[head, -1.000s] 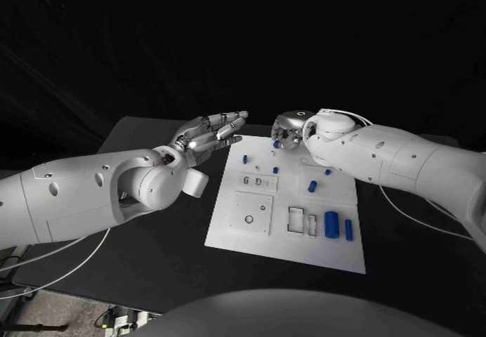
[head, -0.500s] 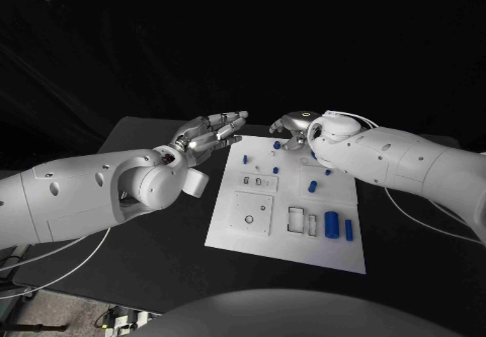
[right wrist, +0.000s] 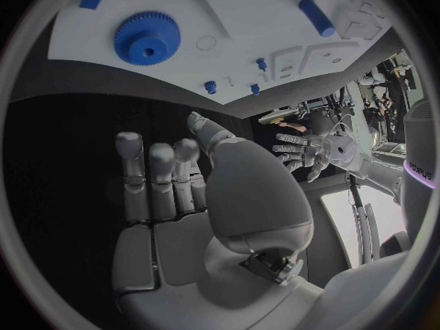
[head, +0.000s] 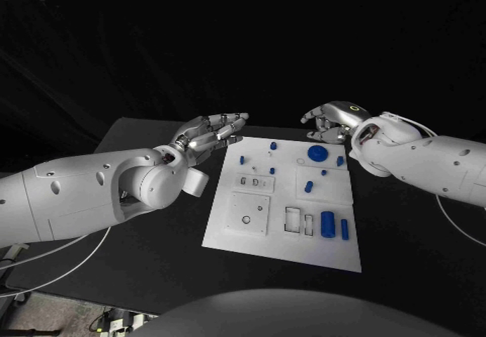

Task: Assemble the parts on the task board

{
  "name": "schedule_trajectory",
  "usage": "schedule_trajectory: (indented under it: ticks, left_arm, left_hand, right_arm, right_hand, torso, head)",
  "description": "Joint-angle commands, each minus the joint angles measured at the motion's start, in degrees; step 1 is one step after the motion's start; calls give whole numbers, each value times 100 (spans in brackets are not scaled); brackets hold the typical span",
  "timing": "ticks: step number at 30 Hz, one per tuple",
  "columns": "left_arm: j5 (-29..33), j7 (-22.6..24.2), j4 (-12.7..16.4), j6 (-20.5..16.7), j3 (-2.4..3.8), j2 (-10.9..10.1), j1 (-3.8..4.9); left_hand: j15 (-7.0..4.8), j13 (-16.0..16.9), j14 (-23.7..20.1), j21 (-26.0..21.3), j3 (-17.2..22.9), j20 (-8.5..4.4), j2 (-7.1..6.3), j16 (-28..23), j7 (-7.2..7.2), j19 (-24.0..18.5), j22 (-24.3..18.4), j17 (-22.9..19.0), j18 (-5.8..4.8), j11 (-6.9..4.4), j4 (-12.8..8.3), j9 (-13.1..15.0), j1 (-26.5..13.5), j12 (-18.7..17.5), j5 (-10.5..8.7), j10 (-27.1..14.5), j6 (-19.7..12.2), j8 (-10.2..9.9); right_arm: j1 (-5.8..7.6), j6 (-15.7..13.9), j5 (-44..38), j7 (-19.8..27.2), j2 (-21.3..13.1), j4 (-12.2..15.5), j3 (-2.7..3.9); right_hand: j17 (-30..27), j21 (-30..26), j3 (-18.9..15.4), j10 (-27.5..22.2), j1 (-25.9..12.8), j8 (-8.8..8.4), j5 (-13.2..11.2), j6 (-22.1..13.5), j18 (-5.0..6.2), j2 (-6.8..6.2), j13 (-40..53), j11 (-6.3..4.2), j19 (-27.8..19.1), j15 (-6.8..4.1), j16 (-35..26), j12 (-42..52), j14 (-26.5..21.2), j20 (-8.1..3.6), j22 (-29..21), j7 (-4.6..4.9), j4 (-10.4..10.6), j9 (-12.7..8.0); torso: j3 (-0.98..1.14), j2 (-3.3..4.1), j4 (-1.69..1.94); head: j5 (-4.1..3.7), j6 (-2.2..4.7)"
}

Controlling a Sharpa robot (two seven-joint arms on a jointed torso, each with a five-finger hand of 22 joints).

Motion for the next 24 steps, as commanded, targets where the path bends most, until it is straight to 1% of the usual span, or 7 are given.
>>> schedule_trajectory:
  ticks: [1, 2, 3, 7, 16, 19, 24]
  left_arm:
    - [-45, 107, 16, 6, 4, -3, -6]
    - [-46, 106, 15, 13, 4, -7, -9]
    - [-47, 106, 14, 20, 4, -13, -13]
    - [-51, 106, 7, 44, 4, -32, -26]
    - [-57, 98, -20, 85, 4, -17, -44]
    - [-60, 98, -25, 97, 4, -8, -46]
    - [-63, 95, -25, 101, 4, -14, -48]
  left_hand:
    - [-5, 10, 59, 31, 34, -3, 0, 40, 11, 32, 7, 9, -71, 38, -3, 10, 59, 39, 28, 18, 59, 29]
    - [-3, 11, 66, 33, 39, -3, 1, 52, 15, 35, 7, 10, -75, 44, -3, 11, 63, 50, 33, 24, 66, 34]
    - [-3, 11, 67, 33, 40, -3, 2, 54, 16, 35, 7, 10, -76, 45, -3, 11, 64, 51, 34, 25, 68, 35]
    - [-2, 20, 94, 41, 73, -4, 11, 101, 35, 49, 8, 14, -99, 74, -11, 14, 97, 141, 67, 69, 95, 56]
    - [-6, 26, 113, 45, 91, -5, 10, 133, 47, 56, 8, 17, -113, 93, -14, 15, 115, 201, 84, 106, 111, 70]
    - [-4, 26, 117, 47, 96, -5, 10, 141, 49, 59, 8, 17, -117, 94, -17, 15, 121, 205, 94, 110, 111, 72]
    - [-4, 26, 117, 47, 96, -5, 10, 141, 49, 59, 8, 17, -117, 94, -17, 15, 121, 205, 94, 110, 111, 72]
  right_arm:
    - [-9, -2, 136, -16, -186, 163, -15]
    - [-18, 61, 116, -87, -249, 192, -18]
    - [-30, 125, 101, -158, -303, 209, -21]
    - [-73, 468, 50, -468, -435, 198, -27]
    - [-111, 1202, -242, -918, -338, 62, -29]
    - [-125, 1309, -300, -977, -294, 38, -29]
    - [-146, 1356, -348, -997, -249, 0, -29]
  right_hand:
    - [2081, 727, -127, 1596, -149, -18, -55, 101, -156, -23, 1836, -2, 869, 16, 851, 1496, 1326, -46, 598, 48, 138, 23]
    - [2843, 1087, -180, 2260, -182, -25, -30, 98, -235, -7, 2443, -7, 1246, 3, 1091, 1896, 1851, -140, 896, 82, 201, 72]
    - [3264, 1306, -222, 2512, -223, -22, 16, 107, -294, -16, 2646, -14, 1486, 10, 1192, 2019, 2174, -173, 1077, 66, 239, 102]
    - [3396, 2272, -357, 2577, -416, 12, 437, 121, -569, -29, 2695, -63, 2643, -34, 1220, 2047, 2280, -252, 1839, 109, 373, 287]
    - [3396, 2387, -509, 2577, -699, -74, 454, -173, -607, -74, 2695, 2, 2793, -13, 1220, 2047, 2280, -233, 1937, 192, 531, 415]
    - [3396, 2385, -526, 2577, -726, -78, 448, -197, -606, -84, 2695, 12, 2792, -6, 1220, 2047, 2280, -227, 1938, 211, 543, 431]
    - [3396, 2387, -537, 2577, -739, -80, 446, -211, -607, -91, 2695, 25, 2795, 1, 1220, 2047, 2280, -222, 1940, 232, 546, 442]
  torso:
    - [-29, -1, -88]
    - [-28, -1, -97]
    - [-26, 1, -105]
    - [-24, -1, -118]
    - [-38, -7, -103]
    - [-32, -14, -74]
    - [-39, -16, -80]
  head:
    - [6, 1]
    - [10, 1]
    - [17, 1]
    - [22, 1]
    - [-31, 1]
    - [-53, 1]
    - [-25, 1]
